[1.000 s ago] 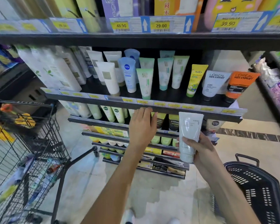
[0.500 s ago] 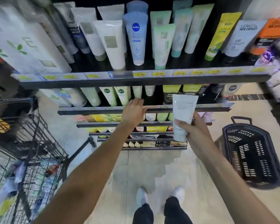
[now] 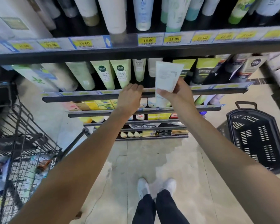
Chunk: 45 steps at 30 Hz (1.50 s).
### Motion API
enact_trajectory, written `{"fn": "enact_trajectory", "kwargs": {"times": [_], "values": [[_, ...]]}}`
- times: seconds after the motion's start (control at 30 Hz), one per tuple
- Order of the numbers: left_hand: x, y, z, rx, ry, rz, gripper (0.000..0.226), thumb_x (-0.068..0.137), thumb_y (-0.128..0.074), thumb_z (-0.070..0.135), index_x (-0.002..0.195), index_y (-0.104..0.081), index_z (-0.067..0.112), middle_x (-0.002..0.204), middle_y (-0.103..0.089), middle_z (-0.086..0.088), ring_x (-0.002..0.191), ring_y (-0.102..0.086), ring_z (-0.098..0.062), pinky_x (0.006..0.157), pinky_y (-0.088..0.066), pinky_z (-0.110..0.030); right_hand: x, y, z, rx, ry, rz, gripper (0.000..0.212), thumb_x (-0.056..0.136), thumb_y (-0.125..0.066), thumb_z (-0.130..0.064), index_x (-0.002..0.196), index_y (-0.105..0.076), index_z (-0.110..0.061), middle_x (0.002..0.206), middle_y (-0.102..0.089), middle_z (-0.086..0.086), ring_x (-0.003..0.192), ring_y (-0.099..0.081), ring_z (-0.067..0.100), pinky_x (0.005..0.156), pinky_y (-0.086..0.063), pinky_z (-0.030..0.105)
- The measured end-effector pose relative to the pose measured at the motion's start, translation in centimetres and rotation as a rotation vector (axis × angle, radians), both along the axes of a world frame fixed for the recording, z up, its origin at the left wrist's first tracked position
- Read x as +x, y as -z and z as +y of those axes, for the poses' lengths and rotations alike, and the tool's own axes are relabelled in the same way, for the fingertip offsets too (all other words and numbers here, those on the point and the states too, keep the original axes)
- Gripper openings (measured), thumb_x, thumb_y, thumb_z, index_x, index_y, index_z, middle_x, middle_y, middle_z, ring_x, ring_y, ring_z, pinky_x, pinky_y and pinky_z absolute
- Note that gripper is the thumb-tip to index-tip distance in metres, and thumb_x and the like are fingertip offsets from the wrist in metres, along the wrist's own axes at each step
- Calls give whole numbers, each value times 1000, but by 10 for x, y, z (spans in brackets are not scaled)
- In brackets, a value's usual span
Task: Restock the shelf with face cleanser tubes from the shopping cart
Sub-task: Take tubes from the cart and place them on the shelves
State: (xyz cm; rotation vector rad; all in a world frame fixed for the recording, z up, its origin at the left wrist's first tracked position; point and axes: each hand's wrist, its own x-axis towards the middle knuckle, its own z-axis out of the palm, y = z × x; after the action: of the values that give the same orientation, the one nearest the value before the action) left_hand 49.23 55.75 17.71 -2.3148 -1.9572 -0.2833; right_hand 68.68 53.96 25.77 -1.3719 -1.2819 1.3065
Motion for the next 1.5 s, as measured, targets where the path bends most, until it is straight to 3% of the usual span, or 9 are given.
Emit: {"fn": "enact_trajectory", "kwargs": {"times": [0.13,0.33,0.53,0.87,1.03,1.2,1.37,1.5], "values": [[2,7,-1,57,-9,17,27,77,-76,1,101,-67,8,86,-67,-10,85,-63,-31,74,-50,-39,-19,5,22,70,-1,-30,49,82,-85,-9,122,-61,-23,120,-70,-10,113,-65,4,85,-56,20],[0,15,0,122,9,-18,32,72,-79,-3,100,-68,7,84,-66,-10,81,-63,-31,73,-50,-39,-33,13,49,156,1,-112,45,82,-85,-10,117,-59,-24,118,-70,-6,110,-65,8,81,-54,16],[1,19,0,169,3,-25,31,70,-81,-2,95,-67,9,80,-64,-7,78,-60,-28,70,-48,-37,-35,23,73,149,21,-125,55,79,-86,-7,126,-59,-15,121,-71,-5,114,-66,9,93,-56,26],[3,21,-1,201,-20,-24,32,70,-81,-1,96,-67,10,80,-63,-5,78,-59,-26,72,-47,-34,-42,40,83,46,50,-256,57,79,-85,-9,128,-57,-15,127,-69,-1,119,-63,16,99,-53,34],[4,20,-2,204,-21,-22,30,70,-78,-5,94,-67,9,79,-63,-6,76,-59,-27,72,-47,-35,-50,40,75,35,104,-303,59,78,-88,-25,126,-55,-15,121,-67,-3,113,-62,16,85,-49,27],[3,21,-2,198,-19,-31,29,71,-74,-8,93,-66,8,78,-61,-7,76,-58,-27,72,-46,-35,-60,36,67,96,190,-514,64,77,-86,-48,116,-50,-11,111,-64,1,96,-57,18,74,-48,33],[4,20,-3,210,-16,-48,29,72,-72,-10,95,-66,7,79,-61,-8,77,-58,-28,74,-47,-37,-65,35,63,93,231,-582,58,79,-85,-46,111,-51,-11,109,-65,3,105,-64,26,71,-42,32],[3,21,-3,215,-14,-48,29,70,-73,-10,92,-64,7,78,-60,-8,75,-57,-29,73,-48,-37,-64,32,62,71,264,-528,53,80,-85,-38,111,-51,-12,106,-65,1,106,-65,26,72,-45,31]]}}
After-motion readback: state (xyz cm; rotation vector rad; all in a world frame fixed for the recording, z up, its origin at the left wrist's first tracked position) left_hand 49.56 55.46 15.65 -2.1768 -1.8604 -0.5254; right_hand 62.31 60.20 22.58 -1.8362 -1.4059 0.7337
